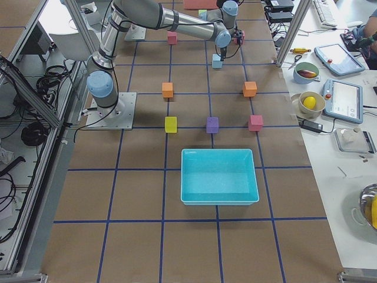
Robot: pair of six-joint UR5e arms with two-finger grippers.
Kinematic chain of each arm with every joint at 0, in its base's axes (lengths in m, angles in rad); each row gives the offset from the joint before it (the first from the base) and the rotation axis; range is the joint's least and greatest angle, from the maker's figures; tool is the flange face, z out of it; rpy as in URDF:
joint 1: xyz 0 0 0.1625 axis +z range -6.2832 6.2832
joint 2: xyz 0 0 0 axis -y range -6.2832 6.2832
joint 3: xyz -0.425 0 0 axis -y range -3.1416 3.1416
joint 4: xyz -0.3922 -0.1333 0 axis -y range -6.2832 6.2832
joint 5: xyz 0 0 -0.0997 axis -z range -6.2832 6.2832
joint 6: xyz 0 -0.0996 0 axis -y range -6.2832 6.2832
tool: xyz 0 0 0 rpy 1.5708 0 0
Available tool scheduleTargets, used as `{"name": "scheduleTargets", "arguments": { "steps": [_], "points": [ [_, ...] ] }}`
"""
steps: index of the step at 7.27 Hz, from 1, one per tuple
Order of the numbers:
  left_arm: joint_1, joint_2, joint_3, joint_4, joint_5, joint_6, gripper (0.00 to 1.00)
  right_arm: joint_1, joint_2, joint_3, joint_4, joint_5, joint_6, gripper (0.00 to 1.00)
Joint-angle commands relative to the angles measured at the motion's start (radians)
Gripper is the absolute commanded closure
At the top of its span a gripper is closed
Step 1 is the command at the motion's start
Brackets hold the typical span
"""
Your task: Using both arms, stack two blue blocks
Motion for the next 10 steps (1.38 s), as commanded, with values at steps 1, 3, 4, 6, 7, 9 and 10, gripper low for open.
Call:
{"name": "scheduleTargets", "arguments": {
  "steps": [1, 3, 4, 6, 7, 9, 10],
  "points": [
    [-0.067, -0.021, 0.038, 0.005, 0.006, -0.091, 0.91, -0.104, -0.141, 0.011, 0.161, -0.008, -0.059, 0.0],
    [-0.143, -0.046, 0.058, 0.017, -0.006, -0.206, 0.91, -0.163, -0.256, 0.076, 0.219, -0.013, -0.15, 0.0],
    [-0.174, -0.07, 0.084, 0.025, -0.006, -0.222, 0.91, -0.2, -0.31, 0.157, 0.222, -0.016, -0.203, 0.0],
    [-0.219, -0.132, 0.139, 0.034, -0.008, -0.283, 0.91, -0.269, -0.458, 0.305, 0.219, -0.022, -0.309, 0.0],
    [-0.234, -0.153, 0.153, 0.035, -0.005, -0.3, 0.91, -0.28, -0.526, 0.313, 0.287, -0.088, -0.316, 0.0],
    [-0.249, -0.167, 0.149, 0.037, -0.006, -0.303, 0.89, -0.283, -0.582, 0.301, 0.326, -0.116, -0.308, 0.0],
    [-0.253, -0.173, 0.15, 0.037, -0.005, -0.3, 0.88, -0.28, -0.589, 0.299, 0.335, -0.108, -0.309, 0.0]
  ]
}}
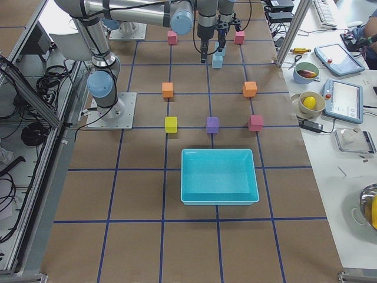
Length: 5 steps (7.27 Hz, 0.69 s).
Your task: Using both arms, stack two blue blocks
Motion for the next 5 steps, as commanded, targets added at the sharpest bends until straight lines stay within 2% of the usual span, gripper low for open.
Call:
{"name": "scheduleTargets", "arguments": {
  "steps": [1, 2, 3, 5],
  "points": [
    [-0.009, -0.013, 0.002, 0.002, 0.002, 0.001, 0.86, -0.002, -0.021, -0.004, 0.019, 0.001, -0.004, 0.0],
    [-0.009, -0.022, 0.0, 0.002, 0.002, -0.003, 0.86, -0.001, -0.044, -0.005, 0.025, 0.012, -0.005, 0.0],
    [-0.009, -0.03, -0.001, 0.023, 0.001, 0.0, 0.74, 0.0, -0.046, -0.005, 0.05, 0.013, -0.007, 0.0],
    [-0.009, -0.045, -0.007, 0.048, 0.001, -0.008, 0.0, -0.002, -0.055, -0.008, 0.087, 0.013, -0.01, 0.0]
  ]
}}
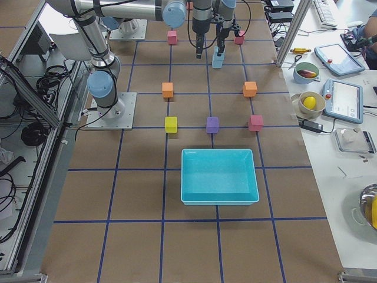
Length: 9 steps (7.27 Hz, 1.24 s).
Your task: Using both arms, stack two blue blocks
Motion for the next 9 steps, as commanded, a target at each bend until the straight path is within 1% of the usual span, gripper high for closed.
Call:
{"name": "scheduleTargets", "arguments": {
  "steps": [1, 2, 4, 5, 6, 7, 8, 9],
  "points": [
    [0.0, -0.012, -0.003, 0.019, -0.002, -0.026, 0.0, 0.002, -0.013, -0.011, 0.029, 0.003, -0.005, 0.0],
    [0.0, -0.011, -0.002, 0.019, -0.004, -0.027, 0.0, 0.001, -0.015, -0.015, 0.029, 0.0, -0.049, 0.0],
    [0.014, 0.046, 0.013, 0.004, 0.001, -0.009, 0.0, 0.004, -0.013, -0.031, 0.031, 0.0, -0.06, 0.0],
    [0.041, 0.087, 0.029, -0.04, 0.002, 0.029, 0.0, 0.006, -0.013, -0.039, 0.032, 0.001, -0.062, 0.0],
    [0.082, 0.132, 0.052, -0.124, -0.001, 0.081, 0.0, 0.007, -0.015, -0.039, 0.049, 0.003, -0.062, 0.0],
    [0.133, 0.175, 0.047, -0.189, -0.013, 0.158, 0.0, 0.007, -0.013, -0.039, 0.051, 0.018, -0.062, 0.0],
    [0.193, 0.214, 0.038, -0.244, -0.007, 0.297, 0.0, 0.007, -0.012, -0.041, 0.049, 0.043, -0.062, 0.0],
    [0.253, 0.259, 0.037, -0.272, -0.007, 0.356, 0.0, 0.007, -0.01, -0.039, 0.052, 0.032, -0.062, 0.0]
  ]
}}
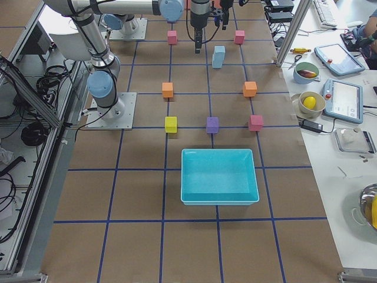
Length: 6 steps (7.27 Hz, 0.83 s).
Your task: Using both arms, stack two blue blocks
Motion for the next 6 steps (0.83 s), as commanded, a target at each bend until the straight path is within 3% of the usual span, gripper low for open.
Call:
{"name": "scheduleTargets", "arguments": {
  "steps": [1, 3, 6],
  "points": [
    [0.117, 0.117, -0.019, -0.088, -0.003, 0.138, 0.0, 0.0, 0.002, 0.002, 0.003, 0.001, 0.0, 0.0],
    [0.151, 0.258, -0.066, -0.21, -0.006, 0.183, 0.0, -0.001, 0.002, 0.0, 0.001, -0.003, 0.0, 0.0],
    [0.179, 0.36, -0.164, -0.205, 0.003, 0.183, 0.0, 0.002, 0.003, 0.002, 0.001, -0.004, 0.0, 0.0]
  ]
}}
